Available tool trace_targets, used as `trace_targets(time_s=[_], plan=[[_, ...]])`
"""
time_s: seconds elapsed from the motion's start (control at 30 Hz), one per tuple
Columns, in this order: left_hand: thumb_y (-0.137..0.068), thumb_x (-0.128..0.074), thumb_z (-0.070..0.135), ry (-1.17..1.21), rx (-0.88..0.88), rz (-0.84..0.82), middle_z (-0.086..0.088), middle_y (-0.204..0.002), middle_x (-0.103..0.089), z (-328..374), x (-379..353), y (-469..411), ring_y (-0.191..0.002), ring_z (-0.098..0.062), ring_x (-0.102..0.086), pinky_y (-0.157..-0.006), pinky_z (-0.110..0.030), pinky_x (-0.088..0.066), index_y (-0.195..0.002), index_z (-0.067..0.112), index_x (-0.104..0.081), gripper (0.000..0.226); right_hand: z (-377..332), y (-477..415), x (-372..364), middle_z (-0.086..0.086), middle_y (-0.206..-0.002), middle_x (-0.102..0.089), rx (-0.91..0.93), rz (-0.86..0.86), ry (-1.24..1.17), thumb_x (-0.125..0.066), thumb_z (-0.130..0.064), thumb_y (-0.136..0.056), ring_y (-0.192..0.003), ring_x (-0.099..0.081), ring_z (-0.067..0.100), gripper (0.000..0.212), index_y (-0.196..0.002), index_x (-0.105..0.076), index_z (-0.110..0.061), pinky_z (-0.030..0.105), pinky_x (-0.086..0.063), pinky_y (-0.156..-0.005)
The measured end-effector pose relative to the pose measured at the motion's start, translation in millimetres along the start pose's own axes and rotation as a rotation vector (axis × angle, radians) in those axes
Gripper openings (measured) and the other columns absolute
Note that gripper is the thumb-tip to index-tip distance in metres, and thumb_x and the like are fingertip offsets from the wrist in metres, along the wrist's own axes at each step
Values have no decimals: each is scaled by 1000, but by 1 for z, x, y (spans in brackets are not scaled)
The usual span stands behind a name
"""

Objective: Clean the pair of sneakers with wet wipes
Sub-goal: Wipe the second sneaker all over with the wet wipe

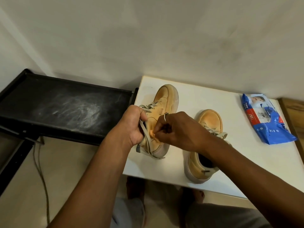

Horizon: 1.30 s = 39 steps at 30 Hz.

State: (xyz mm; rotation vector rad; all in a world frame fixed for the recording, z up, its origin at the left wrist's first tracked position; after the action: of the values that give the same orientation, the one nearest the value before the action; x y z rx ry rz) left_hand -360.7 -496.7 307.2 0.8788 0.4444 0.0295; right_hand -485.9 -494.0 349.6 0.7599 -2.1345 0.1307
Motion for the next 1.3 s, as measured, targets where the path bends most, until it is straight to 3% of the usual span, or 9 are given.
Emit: trace_targets(time_s=[0.13, 0.2, 0.43, 0.63, 0.83, 0.97, 1.07, 1.2, 1.3], plan=[[-62, -39, 0, -47, -21, 81, -22, -106, -66, -2, 4, -5, -95, -43, -62, -85, -52, -53, -104, 0, -63, 49, 23, -2, 33, -12, -88, -68, -80, 349, 87, -64, -21, -89, -76, -61, 4, 14, -99, -74, -23, 21, -52, -69], [-60, -40, 1, -81, -24, 111, -24, -120, -62, -2, 4, -4, -104, -45, -60, -89, -55, -51, -114, 1, -62, 59, 34, -5, 41, -13, -87, -67, -117, 385, 116, -63, -24, -91, -74, -60, 3, 15, -101, -74, -25, 17, -47, -67], [-67, -41, 8, -276, -18, 185, -14, -96, -57, 1, 1, 3, -89, -36, -57, -86, -47, -51, -95, 12, -53, 30, 44, -7, 32, -12, -87, -67, -133, 326, 102, -64, -24, -92, -74, -60, 5, 16, -105, -73, -22, 15, -46, -67], [-80, -35, 10, -378, -14, 313, -9, -77, -55, 1, 7, 2, -76, -29, -57, -84, -43, -51, -82, 14, -54, 19, 23, -3, 8, -12, -88, -71, 1, -7, 65, -71, -24, -86, -76, -63, 3, 12, -97, -76, -24, 16, -51, -71], [-84, -41, 9, -404, -28, 336, -11, -92, -57, 4, 8, -3, -84, -28, -57, -86, -43, -51, -107, 10, -58, 29, 31, -15, 26, -10, -91, -70, -42, 228, 215, -66, -25, -88, -76, -60, 6, 14, -98, -75, -25, 25, -51, -72], [-89, -40, 13, -407, -19, 339, -8, -88, -58, 2, 9, -1, -80, -26, -58, -84, -40, -51, -96, 14, -58, 19, 25, -11, 17, -14, -93, -68, 61, 90, 169, -66, -24, -90, -72, -58, 0, 15, -101, -75, -27, 13, -48, -70], [-92, -40, 14, -408, -18, 354, -8, -91, -57, 3, 11, -2, -82, -25, -58, -83, -38, -51, -90, 15, -56, 16, 16, -8, 6, -9, -98, -69, 159, 29, 180, -64, -25, -92, -76, -56, 3, 16, -105, -74, -25, 19, -50, -72], [-90, -41, 16, -411, -14, 319, -11, -103, -61, 2, 11, -4, -93, -28, -60, -90, -42, -51, -100, 15, -56, 18, 28, -16, 23, -4, -101, -68, 155, 227, 249, -63, -17, -92, -89, -57, 7, 17, -105, -75, -20, 32, -54, -81], [-90, -42, 16, -409, -18, 317, -10, -97, -61, 1, 12, -4, -91, -27, -60, -90, -42, -51, -99, 15, -57, 18, 22, -15, 16, -2, -104, -68, 281, 151, 274, -66, -12, -90, -99, -61, 13, 17, -104, -75, -17, 35, -55, -84]])
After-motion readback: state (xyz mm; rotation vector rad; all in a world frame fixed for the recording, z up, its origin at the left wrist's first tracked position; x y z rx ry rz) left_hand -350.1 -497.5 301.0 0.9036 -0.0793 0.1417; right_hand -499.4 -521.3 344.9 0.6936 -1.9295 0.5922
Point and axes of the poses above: each hand's wrist, its own y-axis away from the middle knuckle, its own x-axis out of the back of the hand, z = x × y, the point moved 5 cm from there along -y, towards the middle knuckle
